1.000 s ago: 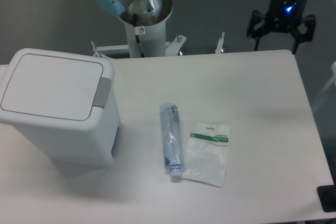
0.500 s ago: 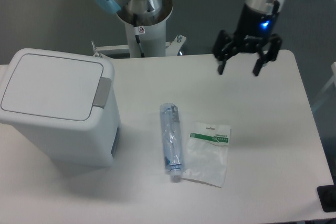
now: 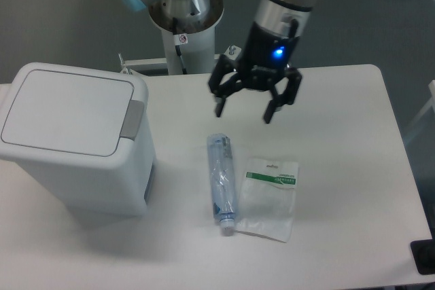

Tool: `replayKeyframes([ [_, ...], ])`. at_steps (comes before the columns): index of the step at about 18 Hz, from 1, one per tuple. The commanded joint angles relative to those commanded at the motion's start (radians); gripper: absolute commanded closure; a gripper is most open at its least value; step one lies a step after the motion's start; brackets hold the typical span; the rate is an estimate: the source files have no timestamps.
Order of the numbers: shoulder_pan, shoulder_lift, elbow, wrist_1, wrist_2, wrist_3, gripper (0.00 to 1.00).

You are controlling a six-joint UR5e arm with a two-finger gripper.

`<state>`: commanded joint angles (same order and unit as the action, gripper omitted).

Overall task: Open the trash can
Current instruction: 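Move the open gripper over to the white trash can's lid edge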

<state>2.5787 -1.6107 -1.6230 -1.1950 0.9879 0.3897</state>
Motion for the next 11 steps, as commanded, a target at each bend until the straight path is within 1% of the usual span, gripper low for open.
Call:
replayKeyframes([
  [1, -0.023, 0.002, 0.000, 0.000, 0.000, -0.003, 0.00],
  [6, -0.080, 0.008, -0.003, 0.002, 0.002, -0.002, 0.00],
  [11, -0.110, 0.005, -0.005, 0.002, 0.002, -0.002, 0.00],
])
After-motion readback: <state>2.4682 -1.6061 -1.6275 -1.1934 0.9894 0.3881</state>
